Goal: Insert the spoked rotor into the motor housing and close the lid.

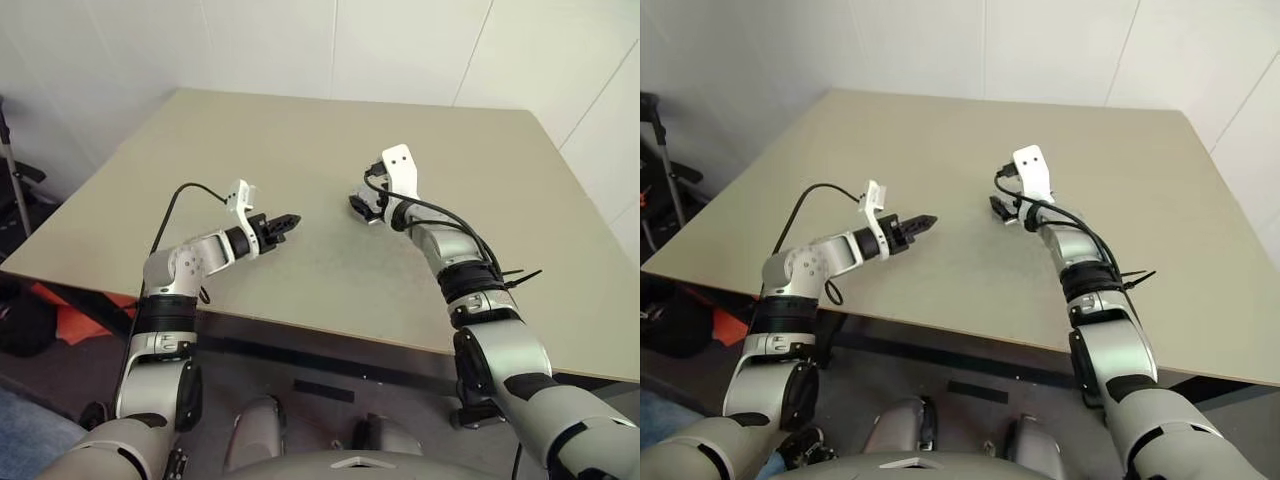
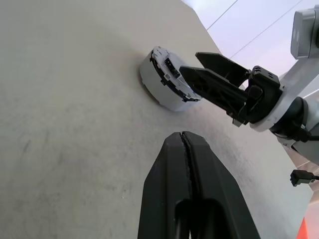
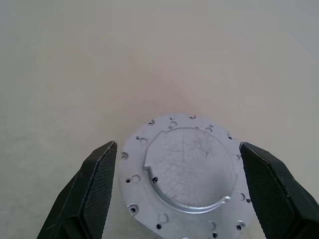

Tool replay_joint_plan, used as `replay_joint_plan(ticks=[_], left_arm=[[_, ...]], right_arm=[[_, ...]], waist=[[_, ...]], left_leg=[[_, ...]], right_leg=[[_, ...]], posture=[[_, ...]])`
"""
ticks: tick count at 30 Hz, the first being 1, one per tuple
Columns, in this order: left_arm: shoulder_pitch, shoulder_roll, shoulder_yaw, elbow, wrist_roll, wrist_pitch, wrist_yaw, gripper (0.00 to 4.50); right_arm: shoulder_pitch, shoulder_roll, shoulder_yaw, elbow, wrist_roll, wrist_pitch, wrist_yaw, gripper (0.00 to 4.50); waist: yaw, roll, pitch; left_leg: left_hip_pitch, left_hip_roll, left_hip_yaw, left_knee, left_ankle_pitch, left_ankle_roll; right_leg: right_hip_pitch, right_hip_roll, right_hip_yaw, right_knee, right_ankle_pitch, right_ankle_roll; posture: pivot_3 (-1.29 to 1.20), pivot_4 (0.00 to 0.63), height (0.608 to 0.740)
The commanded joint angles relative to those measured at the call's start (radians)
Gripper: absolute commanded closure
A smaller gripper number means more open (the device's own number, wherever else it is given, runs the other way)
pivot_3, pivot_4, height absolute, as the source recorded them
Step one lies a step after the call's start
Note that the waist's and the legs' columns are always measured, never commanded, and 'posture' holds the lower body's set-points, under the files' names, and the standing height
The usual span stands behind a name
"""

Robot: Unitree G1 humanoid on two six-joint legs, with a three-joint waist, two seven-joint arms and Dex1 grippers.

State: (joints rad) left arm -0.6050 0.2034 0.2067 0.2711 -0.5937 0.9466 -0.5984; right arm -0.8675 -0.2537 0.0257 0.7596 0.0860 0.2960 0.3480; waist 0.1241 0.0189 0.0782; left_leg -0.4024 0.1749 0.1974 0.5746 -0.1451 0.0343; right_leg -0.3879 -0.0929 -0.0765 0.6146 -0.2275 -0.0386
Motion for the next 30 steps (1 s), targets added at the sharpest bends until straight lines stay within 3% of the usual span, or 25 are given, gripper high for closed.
replay_joint_plan(ticks=[1,17,22,30], left_arm=[[0.008,-0.001,-0.004,-0.054,-0.021,-0.002,0.002,4.50],[0.017,-0.002,-0.011,-0.054,-0.028,-0.005,0.015,4.50],[0.018,-0.001,-0.010,-0.041,-0.025,-0.008,0.023,4.50],[0.021,-0.004,-0.012,-0.026,-0.021,-0.014,0.028,4.50]], right_arm=[[-0.052,0.008,-0.031,0.069,-0.001,-0.042,-0.011,0.03],[-0.096,0.047,-0.081,0.273,-0.001,-0.125,-0.026,0.03],[-0.105,0.052,-0.089,0.263,0.000,-0.131,-0.003,1.25],[-0.101,0.059,-0.076,0.248,-0.021,-0.135,0.004,1.31]], waist=[[-0.002,0.000,0.000],[-0.005,0.000,0.000],[-0.006,0.000,0.000],[-0.006,0.000,0.000]], left_leg=[[0.000,0.000,0.000,0.001,0.000,0.000],[0.005,0.002,0.000,0.003,0.000,0.001],[0.005,0.002,0.000,0.003,0.000,0.001],[0.004,0.002,0.000,0.003,-0.001,0.001]], right_leg=[[0.000,0.000,0.000,0.001,0.000,0.000],[0.001,0.000,0.001,0.006,0.001,-0.001],[0.001,0.001,0.001,0.007,0.001,-0.001],[0.000,0.001,0.001,0.007,0.001,-0.001]], posture=[[0.00,0.000,0.740],[0.00,0.000,0.740],[0.00,0.000,0.740],[0.00,0.000,0.740]])
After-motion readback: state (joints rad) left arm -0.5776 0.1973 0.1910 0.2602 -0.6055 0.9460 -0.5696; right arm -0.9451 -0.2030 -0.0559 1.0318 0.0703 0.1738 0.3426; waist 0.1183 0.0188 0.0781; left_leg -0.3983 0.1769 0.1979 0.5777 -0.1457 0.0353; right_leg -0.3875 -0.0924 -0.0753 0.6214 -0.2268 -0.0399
